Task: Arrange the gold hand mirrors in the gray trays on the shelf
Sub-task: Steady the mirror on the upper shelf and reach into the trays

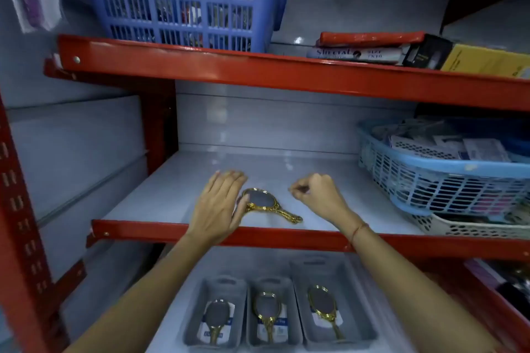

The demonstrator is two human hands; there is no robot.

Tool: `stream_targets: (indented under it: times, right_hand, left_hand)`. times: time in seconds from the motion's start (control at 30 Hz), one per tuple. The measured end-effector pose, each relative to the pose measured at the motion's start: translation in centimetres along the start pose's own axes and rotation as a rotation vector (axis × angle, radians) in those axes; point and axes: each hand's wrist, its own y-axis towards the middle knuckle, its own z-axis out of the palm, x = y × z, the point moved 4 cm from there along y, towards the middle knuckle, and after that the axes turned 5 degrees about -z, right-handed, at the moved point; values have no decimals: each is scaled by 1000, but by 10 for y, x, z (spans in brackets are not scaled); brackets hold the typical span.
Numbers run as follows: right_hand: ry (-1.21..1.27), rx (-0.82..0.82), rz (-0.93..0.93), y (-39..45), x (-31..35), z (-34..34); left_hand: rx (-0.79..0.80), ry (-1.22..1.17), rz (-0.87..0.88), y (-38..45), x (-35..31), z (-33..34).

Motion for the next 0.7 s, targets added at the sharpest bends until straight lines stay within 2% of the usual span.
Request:
stream_targets:
  times: [0.1,0.2,0.37,0.53,0.7]
  right_hand:
    - [81,193,113,7,-17,28]
    - [47,283,198,16,-30,50]
    - [75,373,307,34,-37,63]
    - [50,459,318,46,-36,71]
    - [76,450,340,45,-39,68]
  left_hand:
    - [89,59,-65,-20,5,25]
    - [141,125,-95,-35,9,44]
    - [112,186,-98,-34,14,52]
    - [56,173,-103,-35,15,55]
    - [24,156,-98,-33,13,50]
